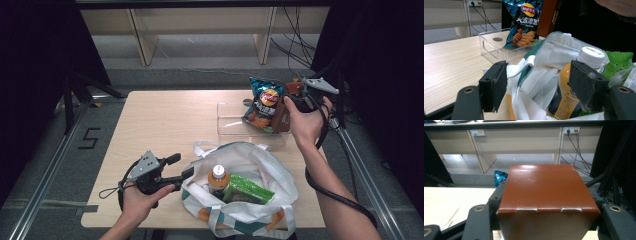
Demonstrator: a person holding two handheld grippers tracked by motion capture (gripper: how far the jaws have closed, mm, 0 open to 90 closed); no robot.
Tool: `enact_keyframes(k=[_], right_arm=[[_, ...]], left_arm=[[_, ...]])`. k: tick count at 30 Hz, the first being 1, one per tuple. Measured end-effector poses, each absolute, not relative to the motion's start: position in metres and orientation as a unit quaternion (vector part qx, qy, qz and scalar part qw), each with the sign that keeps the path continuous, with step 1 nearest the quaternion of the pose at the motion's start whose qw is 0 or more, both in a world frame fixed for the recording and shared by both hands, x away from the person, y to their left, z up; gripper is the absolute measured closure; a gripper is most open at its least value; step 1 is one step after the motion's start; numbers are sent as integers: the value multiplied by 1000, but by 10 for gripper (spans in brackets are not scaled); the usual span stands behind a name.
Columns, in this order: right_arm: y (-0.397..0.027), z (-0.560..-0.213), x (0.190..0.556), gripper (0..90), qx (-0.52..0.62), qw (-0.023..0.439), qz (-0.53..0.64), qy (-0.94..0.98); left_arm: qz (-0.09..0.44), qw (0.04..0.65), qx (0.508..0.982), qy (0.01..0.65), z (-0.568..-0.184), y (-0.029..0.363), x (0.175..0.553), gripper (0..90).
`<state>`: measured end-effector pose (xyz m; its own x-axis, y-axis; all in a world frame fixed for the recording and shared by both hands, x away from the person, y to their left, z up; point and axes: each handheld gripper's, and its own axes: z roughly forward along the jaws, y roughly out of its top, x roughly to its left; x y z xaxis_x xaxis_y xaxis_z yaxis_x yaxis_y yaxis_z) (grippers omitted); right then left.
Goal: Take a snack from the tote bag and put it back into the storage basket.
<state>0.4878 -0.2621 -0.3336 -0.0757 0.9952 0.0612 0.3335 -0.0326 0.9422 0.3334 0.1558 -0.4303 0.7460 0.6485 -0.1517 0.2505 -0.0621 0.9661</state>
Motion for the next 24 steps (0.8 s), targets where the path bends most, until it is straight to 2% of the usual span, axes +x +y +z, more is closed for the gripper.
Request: enact_keyframes(k=[24], right_arm=[[-261, -340, 494, 389, 580, 369, 432, 584]], left_arm=[[163, 607, 710, 316, -431, 156, 333, 305]])
